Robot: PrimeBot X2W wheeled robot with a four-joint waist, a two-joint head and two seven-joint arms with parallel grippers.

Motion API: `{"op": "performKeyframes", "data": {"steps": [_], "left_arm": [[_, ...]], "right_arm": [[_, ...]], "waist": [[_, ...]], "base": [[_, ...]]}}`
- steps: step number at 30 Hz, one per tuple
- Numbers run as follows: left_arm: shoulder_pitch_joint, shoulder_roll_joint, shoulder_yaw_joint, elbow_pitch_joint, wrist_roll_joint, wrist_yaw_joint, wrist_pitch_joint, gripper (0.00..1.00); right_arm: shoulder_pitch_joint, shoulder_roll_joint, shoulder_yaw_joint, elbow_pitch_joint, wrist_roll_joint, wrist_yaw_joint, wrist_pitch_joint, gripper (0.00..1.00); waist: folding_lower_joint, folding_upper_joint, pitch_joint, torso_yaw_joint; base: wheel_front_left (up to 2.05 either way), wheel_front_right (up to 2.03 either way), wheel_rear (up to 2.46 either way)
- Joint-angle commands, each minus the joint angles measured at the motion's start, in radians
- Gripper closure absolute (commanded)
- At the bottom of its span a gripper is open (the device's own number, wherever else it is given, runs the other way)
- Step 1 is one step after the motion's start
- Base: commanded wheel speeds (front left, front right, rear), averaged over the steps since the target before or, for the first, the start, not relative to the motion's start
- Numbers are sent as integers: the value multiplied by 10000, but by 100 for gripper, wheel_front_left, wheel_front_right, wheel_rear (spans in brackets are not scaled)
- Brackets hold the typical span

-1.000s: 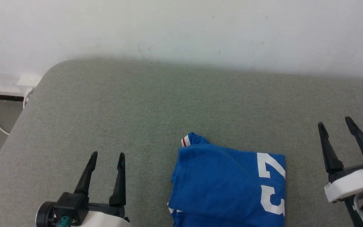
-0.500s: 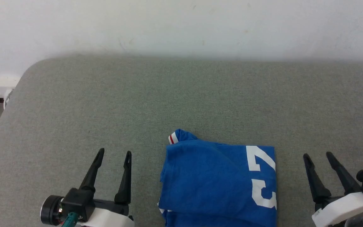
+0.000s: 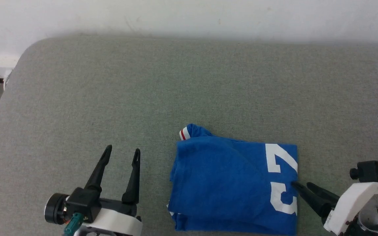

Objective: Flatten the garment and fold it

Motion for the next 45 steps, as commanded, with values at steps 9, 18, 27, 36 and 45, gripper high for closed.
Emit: {"op": "performKeyframes", "data": {"steps": [9,18,27,36,45], "left_arm": [[-369,-36,-184,74,52,-8,-47,0],[-343,-37,-215,124,4,86,-47,0],[-85,-37,-282,210,-141,151,-47,0],[-153,-37,-603,-12,-380,270,-47,0],[-1052,-37,-1004,-299,-311,247,-47,0]], "right_arm": [[-1187,102,1227,1063,252,-6,666,0],[-1581,-72,2097,1679,-189,-6,155,100],[-2229,-1045,2617,1747,-1998,-6,-407,100],[-3559,-2500,3070,884,-4740,-6,504,100],[-4822,-4479,3534,506,-5561,-6,977,100]], "waist": [[-1,0,478,584],[-1,0,387,730],[-1,0,-192,133],[-1,0,61,-1248],[-1,0,1345,-2407]], "base": [[0,0,0],[0,0,0],[0,0,0],[0,0,0],[0,0,0]]}}
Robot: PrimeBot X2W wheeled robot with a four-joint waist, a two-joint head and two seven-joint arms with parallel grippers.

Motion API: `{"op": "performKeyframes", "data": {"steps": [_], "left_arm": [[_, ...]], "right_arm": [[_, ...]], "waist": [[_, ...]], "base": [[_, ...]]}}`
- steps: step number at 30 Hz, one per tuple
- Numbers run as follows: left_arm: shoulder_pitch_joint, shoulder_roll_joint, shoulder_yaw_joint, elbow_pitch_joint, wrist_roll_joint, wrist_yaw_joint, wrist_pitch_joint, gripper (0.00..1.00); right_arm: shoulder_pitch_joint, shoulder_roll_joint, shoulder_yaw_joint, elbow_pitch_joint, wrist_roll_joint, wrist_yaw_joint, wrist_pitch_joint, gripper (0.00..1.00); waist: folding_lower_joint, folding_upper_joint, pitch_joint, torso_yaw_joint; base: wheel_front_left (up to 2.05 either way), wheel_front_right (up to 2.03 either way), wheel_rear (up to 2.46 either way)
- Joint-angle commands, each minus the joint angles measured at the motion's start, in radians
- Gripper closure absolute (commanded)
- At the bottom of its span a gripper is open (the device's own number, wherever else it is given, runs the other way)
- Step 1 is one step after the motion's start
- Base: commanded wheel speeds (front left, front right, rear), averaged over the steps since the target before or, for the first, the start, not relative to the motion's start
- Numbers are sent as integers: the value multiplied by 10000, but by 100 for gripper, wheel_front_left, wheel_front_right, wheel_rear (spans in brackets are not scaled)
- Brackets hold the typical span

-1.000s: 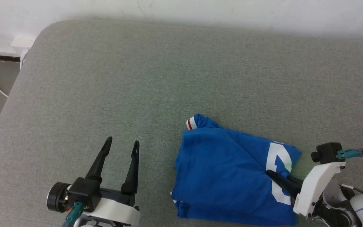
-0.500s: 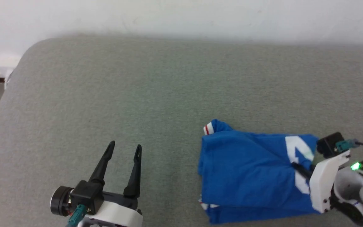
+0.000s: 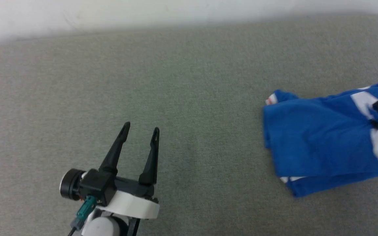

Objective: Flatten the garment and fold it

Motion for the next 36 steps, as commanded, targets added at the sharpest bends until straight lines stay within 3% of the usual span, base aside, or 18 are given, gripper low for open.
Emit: {"op": "performKeyframes", "data": {"steps": [1,4,11,21,30,31,32,36], "left_arm": [[-216,-10,-43,-56,66,-4,-47,0],[-613,-10,-148,-162,156,-42,-47,0],[-1209,-10,-151,-511,214,-160,-47,0],[-1503,-5,-111,-774,424,-278,-47,0],[-1364,-8,-162,-782,377,-268,-47,0],[-1343,-8,-159,-755,358,-260,-47,0],[-1312,-9,-152,-733,341,-246,-47,0],[-1159,-9,-78,-629,234,-190,-47,0]], "right_arm": [[-170,-188,-34,71,-95,-21,-93,100],[-278,-823,-243,504,-146,-21,-473,100],[-686,-1462,-1103,1895,-549,-21,-2012,100],[-956,-1674,-2208,4119,-1483,-21,-3649,100],[-1134,-1513,-2756,5211,-2220,-21,-4372,100],[-1182,-1431,-2827,5313,-2232,-21,-4436,79],[-1229,-1383,-2851,5394,-2301,-21,-4550,0],[-1458,-1084,-2944,5609,-2535,-21,-4884,0]], "waist": [[0,0,884,-658],[0,0,1440,-723],[0,0,2581,-702],[0,0,2999,-244],[0,0,2804,-10],[0,0,2720,2],[0,0,2638,9],[0,0,2063,19]], "base": [[0,0,0],[0,0,0],[0,0,0],[0,0,0],[0,0,0],[0,0,0],[0,0,0],[0,0,0]]}}
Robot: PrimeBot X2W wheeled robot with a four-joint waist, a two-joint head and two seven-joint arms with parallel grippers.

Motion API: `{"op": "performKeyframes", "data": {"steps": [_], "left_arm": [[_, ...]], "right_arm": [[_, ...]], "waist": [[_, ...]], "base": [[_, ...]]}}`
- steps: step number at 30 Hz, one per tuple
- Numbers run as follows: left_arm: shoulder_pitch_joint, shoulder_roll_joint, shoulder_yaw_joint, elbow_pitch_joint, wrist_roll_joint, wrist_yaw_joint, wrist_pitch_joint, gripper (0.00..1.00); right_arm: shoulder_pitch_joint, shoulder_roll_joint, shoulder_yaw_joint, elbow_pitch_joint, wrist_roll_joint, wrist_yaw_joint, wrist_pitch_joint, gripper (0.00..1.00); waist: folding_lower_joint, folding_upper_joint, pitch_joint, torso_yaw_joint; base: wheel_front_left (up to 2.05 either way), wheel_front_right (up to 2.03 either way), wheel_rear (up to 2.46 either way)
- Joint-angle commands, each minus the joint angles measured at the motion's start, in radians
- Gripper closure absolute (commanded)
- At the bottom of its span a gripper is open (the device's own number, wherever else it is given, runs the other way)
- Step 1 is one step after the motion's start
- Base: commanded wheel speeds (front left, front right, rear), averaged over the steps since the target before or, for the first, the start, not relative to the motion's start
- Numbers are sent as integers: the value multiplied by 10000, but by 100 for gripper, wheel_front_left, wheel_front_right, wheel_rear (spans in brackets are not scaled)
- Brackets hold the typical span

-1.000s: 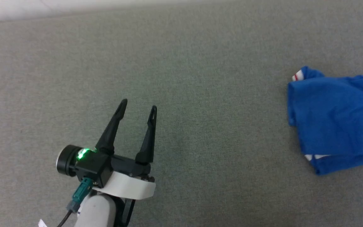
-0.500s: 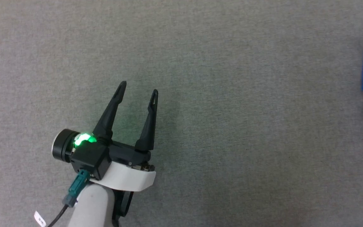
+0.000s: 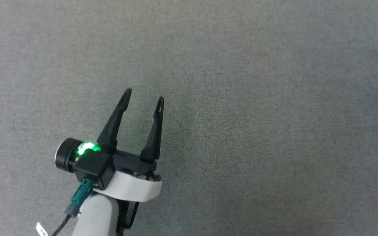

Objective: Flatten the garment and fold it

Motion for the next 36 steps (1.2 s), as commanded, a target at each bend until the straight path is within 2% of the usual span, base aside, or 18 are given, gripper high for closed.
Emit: {"op": "performKeyframes", "data": {"steps": [1,9,12,23,30,36], "left_arm": [[164,-7,63,70,-88,50,-47,0],[905,-8,520,347,-394,189,-47,0],[1125,-8,684,437,-443,254,-47,0],[1959,-8,1466,917,-458,532,-47,0],[2358,-8,1534,1064,-621,852,-47,0],[2659,-8,1348,1396,-445,928,-47,0]], "right_arm": [[-236,196,-64,-24,-98,-23,-181,0],[-292,1314,-67,-648,305,-23,-940,0],[-175,1612,-55,-901,532,-23,-1190,0],[1389,3885,-962,-2996,1504,-23,-2497,0],[3378,5826,-2289,-4981,1817,-23,-2829,0],[5278,7657,-3030,-6247,1360,-23,-2925,0]], "waist": [[0,0,-581,18],[0,0,-2451,119],[0,0,-2838,177],[0,0,-4147,585],[0,0,-4548,843],[0,0,-4623,960]], "base": [[0,0,0],[0,0,0],[0,0,0],[0,0,0],[0,0,0],[0,0,0]]}}
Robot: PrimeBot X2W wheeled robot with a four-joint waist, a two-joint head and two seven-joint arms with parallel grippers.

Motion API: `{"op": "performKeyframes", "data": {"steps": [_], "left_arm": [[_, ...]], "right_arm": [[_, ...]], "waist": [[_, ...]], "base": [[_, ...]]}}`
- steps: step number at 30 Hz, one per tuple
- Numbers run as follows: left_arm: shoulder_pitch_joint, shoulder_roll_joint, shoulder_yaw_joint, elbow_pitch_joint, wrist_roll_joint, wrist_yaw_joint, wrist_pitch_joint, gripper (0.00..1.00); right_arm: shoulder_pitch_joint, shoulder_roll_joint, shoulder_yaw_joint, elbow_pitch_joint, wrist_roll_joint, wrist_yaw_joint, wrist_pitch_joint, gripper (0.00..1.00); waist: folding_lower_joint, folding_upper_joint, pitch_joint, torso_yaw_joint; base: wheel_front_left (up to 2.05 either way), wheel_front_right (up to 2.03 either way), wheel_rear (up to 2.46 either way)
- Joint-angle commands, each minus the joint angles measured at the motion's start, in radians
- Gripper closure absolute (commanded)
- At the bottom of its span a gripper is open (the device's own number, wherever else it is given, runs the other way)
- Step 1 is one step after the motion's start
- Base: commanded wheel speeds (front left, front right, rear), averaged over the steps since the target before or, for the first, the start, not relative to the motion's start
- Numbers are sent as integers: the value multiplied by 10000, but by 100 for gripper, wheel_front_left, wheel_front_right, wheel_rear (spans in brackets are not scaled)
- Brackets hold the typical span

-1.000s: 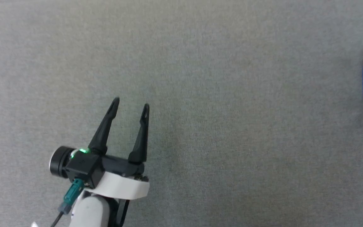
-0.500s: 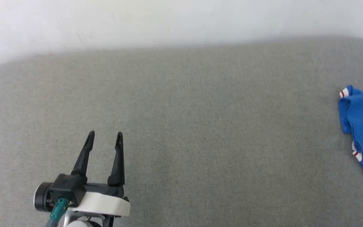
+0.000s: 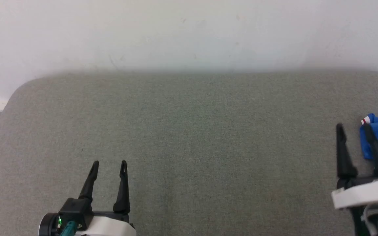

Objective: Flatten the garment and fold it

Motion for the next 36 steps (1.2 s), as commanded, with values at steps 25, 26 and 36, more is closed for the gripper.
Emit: {"op": "performKeyframes", "data": {"steps": [25,26,36], "left_arm": [[93,2,-50,405,224,117,24,100],[86,2,-46,400,231,118,45,100],[9,1,-7,354,305,128,249,100]], "right_arm": [[1496,1059,479,-527,-1384,0,15,100],[1489,1061,481,-531,-1396,0,35,100],[1421,1080,506,-572,-1517,-1,240,100]], "waist": [[2,0,78,90],[2,0,77,84],[2,0,73,21]], "base": [[0,0,0],[0,0,0],[0,0,0]]}}
